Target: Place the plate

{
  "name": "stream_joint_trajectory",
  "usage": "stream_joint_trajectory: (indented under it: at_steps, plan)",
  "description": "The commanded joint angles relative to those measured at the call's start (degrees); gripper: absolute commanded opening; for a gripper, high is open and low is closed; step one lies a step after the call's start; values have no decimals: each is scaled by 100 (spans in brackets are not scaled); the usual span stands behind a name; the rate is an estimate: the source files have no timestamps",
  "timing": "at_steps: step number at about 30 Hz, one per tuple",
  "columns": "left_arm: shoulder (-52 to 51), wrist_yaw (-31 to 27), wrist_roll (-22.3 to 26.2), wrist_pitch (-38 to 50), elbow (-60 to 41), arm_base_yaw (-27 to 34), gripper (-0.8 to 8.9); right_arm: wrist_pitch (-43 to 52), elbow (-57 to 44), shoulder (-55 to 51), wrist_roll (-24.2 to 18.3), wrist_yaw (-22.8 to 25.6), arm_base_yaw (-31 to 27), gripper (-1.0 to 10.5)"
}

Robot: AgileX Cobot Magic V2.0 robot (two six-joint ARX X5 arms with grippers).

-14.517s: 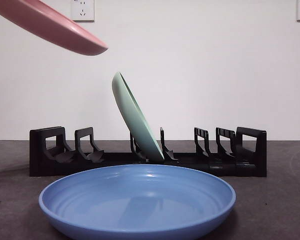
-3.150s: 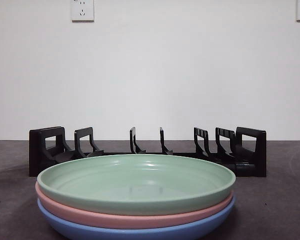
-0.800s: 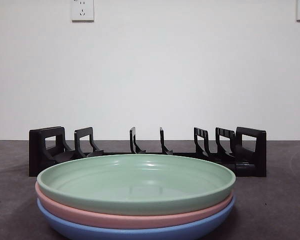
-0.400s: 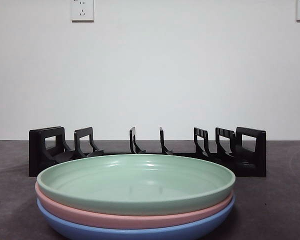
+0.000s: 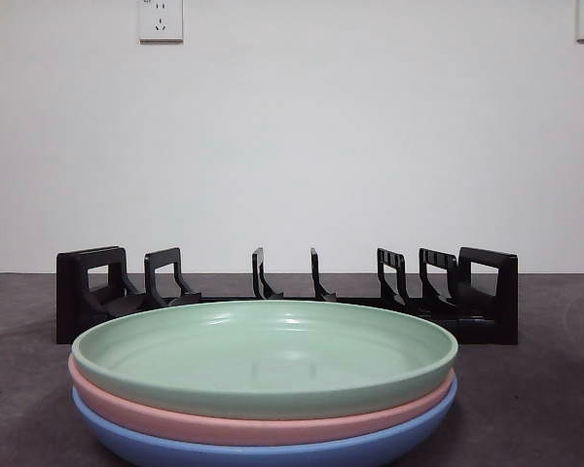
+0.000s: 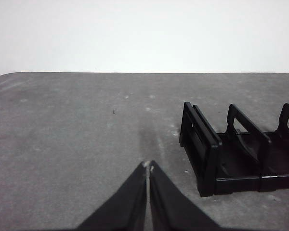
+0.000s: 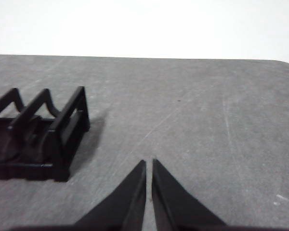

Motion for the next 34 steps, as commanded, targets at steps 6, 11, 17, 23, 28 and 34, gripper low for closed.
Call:
stream_joint_trajectory:
  at_steps: [6,11,17,23,28,34]
  plan:
    - [-2,-7,-22,70,-114,11,7,195,-74,2,24,9,-11,19]
    - [-2,-7,-22,68,-114,11,7,170,-74,2,28,4,-4,19]
    - [-2,-7,-22,70,-114,11,7,177,-74,2,28,4,0,19]
    - [-2,-7,-22,70,-114,11,7,177,-74,2,28,7,0,19]
    - [-2,-7,-22,70,-114,11,7,177,-74,2,28,4,0,19]
    - [-2,-7,-20,70,-114,11,7,177,-74,2,28,4,0,19]
